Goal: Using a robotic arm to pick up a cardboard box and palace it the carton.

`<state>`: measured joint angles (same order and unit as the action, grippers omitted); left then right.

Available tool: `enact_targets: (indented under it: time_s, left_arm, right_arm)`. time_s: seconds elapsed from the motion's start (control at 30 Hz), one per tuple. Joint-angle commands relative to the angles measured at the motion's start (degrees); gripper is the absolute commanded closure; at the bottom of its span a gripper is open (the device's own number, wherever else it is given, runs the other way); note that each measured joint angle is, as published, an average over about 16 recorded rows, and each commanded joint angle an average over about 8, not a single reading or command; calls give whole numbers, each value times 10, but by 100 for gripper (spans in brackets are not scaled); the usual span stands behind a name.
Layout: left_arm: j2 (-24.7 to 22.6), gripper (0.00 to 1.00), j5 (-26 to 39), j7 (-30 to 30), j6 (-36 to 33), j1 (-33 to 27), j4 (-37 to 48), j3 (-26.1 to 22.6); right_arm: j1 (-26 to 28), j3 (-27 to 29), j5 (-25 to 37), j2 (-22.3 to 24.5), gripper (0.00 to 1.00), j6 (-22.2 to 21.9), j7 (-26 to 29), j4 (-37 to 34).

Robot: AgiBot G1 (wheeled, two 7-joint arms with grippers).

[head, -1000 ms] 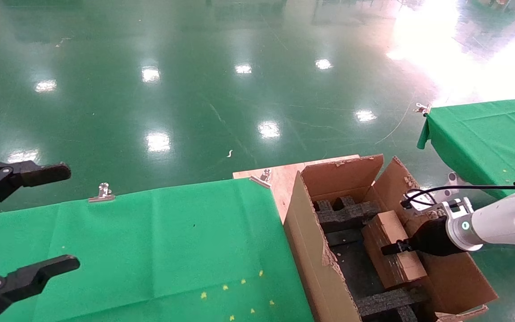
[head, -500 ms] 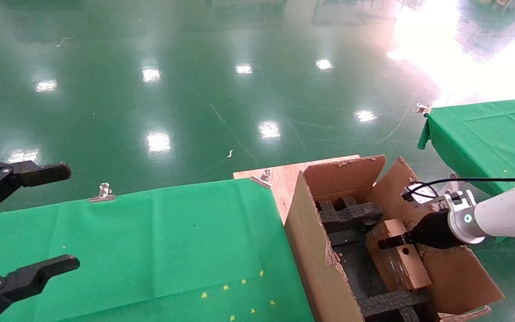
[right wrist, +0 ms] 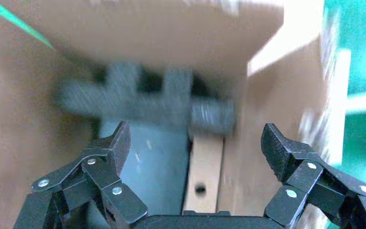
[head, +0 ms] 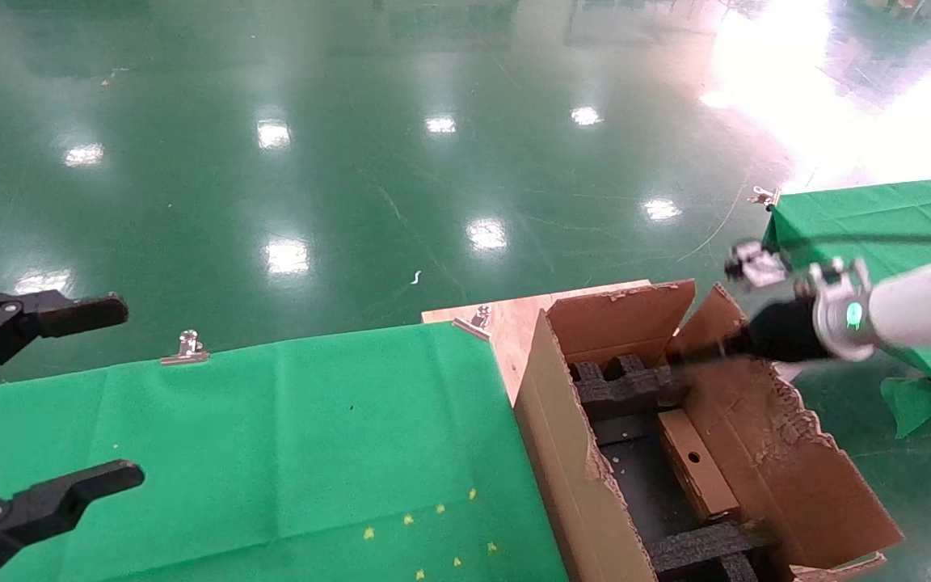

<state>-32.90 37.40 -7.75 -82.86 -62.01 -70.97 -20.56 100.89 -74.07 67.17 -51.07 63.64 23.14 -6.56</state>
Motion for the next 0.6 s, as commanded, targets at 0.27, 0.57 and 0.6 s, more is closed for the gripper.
enact_targets:
  time_s: [0.27,0.57,0.6]
  left_arm:
    - [0,0,0,0,0,0,0,0]
    - [0,0,0,0,0,0,0,0]
    - [0,0,0,0,0,0,0,0]
  right_arm:
    - [73,24,-35,9,0,106,-58,38]
    - [91,46,-68,25,0,190,-89,66]
    - [92,47,-70,26,0,194,-90,67]
